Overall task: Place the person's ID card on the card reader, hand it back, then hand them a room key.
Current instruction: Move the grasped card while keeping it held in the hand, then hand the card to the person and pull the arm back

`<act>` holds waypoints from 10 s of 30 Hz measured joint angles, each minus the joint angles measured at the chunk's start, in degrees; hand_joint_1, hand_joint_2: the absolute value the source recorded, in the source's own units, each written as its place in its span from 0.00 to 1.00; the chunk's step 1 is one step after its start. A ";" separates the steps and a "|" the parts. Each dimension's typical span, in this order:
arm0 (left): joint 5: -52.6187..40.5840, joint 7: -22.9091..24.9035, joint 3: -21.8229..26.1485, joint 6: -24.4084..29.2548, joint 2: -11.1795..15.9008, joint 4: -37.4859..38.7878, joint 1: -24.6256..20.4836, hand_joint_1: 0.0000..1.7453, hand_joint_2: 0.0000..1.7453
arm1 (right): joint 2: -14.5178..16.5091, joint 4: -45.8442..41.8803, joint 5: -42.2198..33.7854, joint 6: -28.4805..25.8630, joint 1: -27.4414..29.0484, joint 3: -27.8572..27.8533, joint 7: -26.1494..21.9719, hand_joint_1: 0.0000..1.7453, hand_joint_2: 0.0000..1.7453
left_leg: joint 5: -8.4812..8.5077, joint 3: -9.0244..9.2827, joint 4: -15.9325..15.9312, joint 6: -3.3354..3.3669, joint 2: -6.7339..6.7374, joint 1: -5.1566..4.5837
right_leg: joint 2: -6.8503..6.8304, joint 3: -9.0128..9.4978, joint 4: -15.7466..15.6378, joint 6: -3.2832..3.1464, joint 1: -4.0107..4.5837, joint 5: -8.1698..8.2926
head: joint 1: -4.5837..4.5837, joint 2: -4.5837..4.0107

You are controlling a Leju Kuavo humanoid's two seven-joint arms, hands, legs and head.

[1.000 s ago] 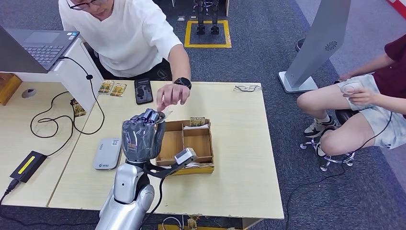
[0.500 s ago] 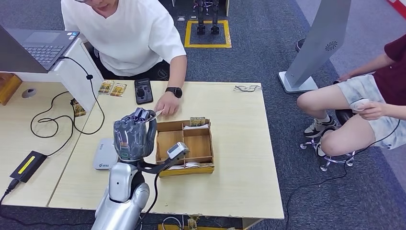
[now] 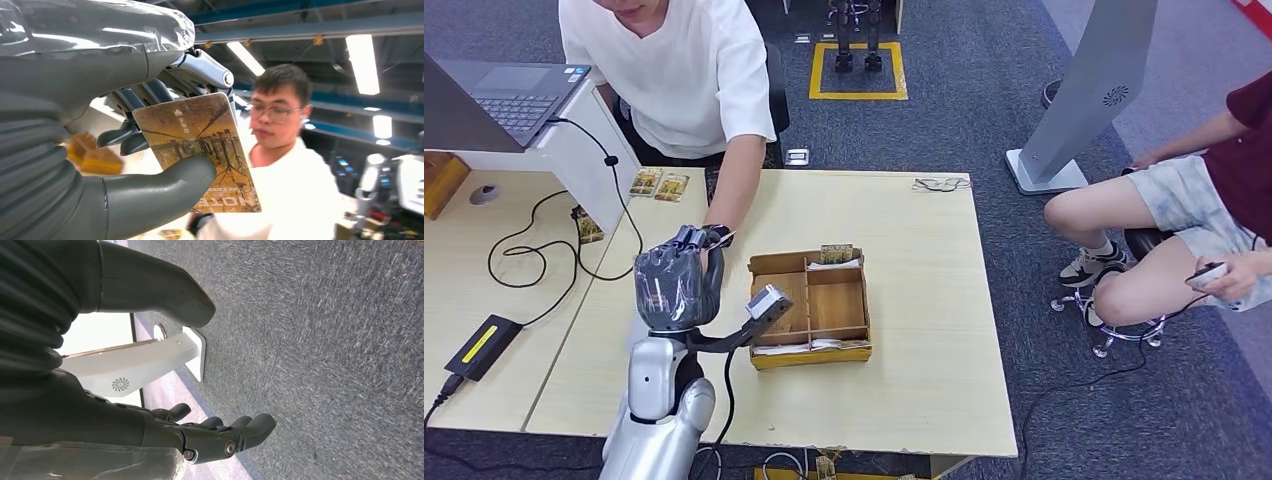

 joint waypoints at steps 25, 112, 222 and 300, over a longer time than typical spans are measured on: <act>-0.03 9.24 14.64 -3.58 4.87 -4.07 9.19 1.00 1.00 | -0.25 -0.02 0.00 0.44 0.04 -0.80 1.35 0.00 1.00 | 0.00 0.01 0.00 0.00 0.01 0.01 | 0.00 -0.02 0.01 0.02 0.00 -0.04 | 0.01 0.00; -0.07 0.87 1.24 -8.23 2.66 8.65 1.31 1.00 1.00 | -1.08 2.42 0.00 -1.01 -0.87 0.56 0.27 0.00 1.00 | -0.01 0.18 -0.01 -0.01 -0.02 0.01 | -0.02 0.15 0.00 0.02 0.00 -0.03 | 0.01 0.00; -0.05 -1.09 -2.52 -16.64 -0.25 4.69 -10.75 0.00 1.00 | -3.28 5.95 0.00 -1.73 -2.07 3.61 -0.73 0.00 0.00 | 0.00 0.14 0.01 0.00 -0.02 0.00 | 0.01 0.10 0.00 0.02 0.00 -0.02 | 0.01 0.00; 26.26 -29.06 -23.90 -17.78 5.66 -13.53 9.76 0.00 1.00 | -1.64 -2.29 0.00 -0.39 0.39 -0.89 -0.30 0.00 0.00 | -0.09 0.09 0.01 -0.06 0.01 0.00 | -0.01 0.04 -0.01 0.00 0.00 -0.08 | 0.00 0.00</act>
